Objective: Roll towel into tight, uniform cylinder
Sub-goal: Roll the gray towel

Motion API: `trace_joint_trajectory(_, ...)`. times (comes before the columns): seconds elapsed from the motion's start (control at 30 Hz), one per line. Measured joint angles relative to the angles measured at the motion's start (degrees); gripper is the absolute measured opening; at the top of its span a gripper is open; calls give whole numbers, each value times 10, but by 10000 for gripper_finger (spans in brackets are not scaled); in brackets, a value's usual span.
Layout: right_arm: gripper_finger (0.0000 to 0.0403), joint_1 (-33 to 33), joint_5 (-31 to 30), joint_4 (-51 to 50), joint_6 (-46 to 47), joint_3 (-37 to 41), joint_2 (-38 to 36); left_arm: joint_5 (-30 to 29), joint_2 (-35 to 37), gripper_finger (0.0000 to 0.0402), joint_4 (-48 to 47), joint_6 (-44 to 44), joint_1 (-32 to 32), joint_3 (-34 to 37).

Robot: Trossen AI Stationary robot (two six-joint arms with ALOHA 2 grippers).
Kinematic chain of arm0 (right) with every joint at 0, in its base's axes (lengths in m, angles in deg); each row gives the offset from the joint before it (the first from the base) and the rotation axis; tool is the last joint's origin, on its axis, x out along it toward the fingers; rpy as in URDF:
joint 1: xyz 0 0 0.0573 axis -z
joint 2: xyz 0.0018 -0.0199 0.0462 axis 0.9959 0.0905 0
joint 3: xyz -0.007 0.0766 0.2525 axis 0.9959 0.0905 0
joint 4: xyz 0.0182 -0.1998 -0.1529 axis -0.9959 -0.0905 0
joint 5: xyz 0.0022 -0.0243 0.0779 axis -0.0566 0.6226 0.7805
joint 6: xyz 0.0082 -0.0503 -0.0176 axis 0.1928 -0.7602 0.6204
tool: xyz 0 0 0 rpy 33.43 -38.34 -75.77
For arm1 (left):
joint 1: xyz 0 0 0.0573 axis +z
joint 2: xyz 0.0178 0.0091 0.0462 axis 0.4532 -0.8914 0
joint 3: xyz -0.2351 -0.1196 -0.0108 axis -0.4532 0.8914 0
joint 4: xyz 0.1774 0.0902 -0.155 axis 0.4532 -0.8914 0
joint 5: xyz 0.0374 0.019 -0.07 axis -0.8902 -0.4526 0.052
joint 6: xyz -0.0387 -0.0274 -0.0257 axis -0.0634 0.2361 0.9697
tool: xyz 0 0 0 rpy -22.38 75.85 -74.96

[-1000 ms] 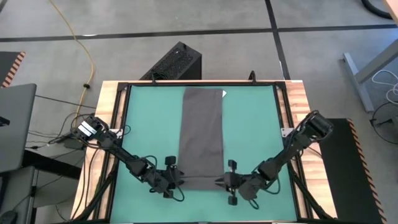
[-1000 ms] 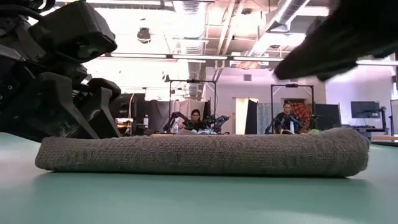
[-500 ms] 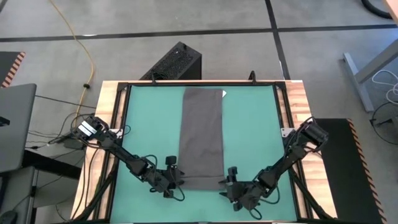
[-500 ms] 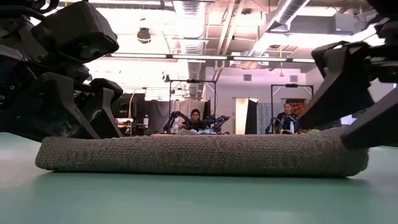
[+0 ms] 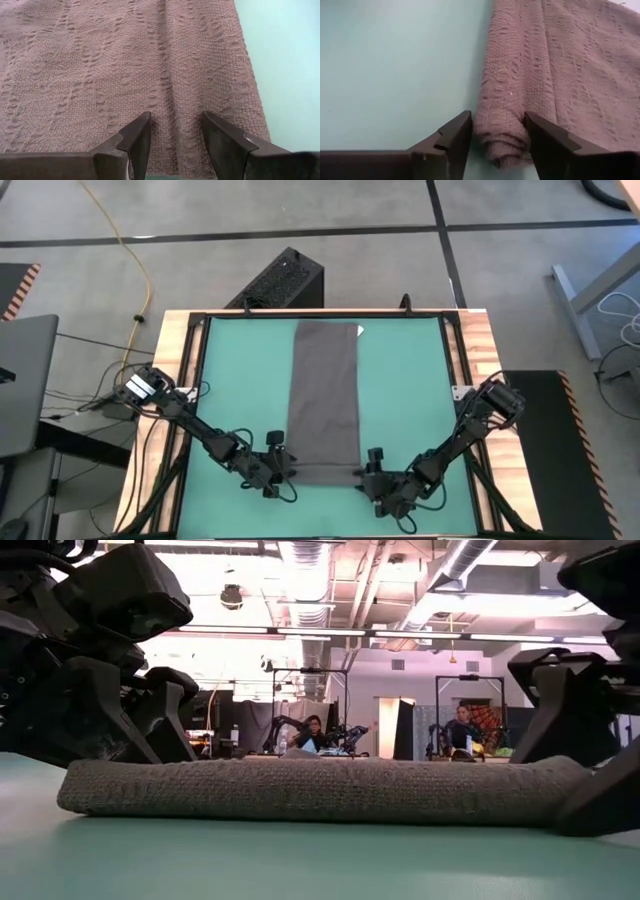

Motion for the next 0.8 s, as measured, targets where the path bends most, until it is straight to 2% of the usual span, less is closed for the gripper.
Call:
trace_joint_trajectory(0.13, 154, 8, 9, -17, 12, -8, 1, 1, 14, 164, -6, -13, -7, 2)
trace_joint_trajectory(0.27, 83, 12, 12, -31, 37, -9, 0, -13, 62, 164, -18, -38, -21, 2)
trace_joint_trajectory(0.33, 59, 15, 21, -33, 48, -9, 0, -18, 83, 164, -28, -46, -24, 1)
trace_joint_trajectory(0.43, 59, 21, 39, -36, 75, -8, -4, -16, 101, 164, -36, -47, -25, 1)
trace_joint_trajectory(0.53, 59, 28, 58, -37, 101, -7, -7, 10, 103, 164, -29, -64, -33, 1)
trace_joint_trajectory(0.8, 65, 32, 63, -38, 114, -7, -10, 49, 102, 165, -25, -87, -68, 17)
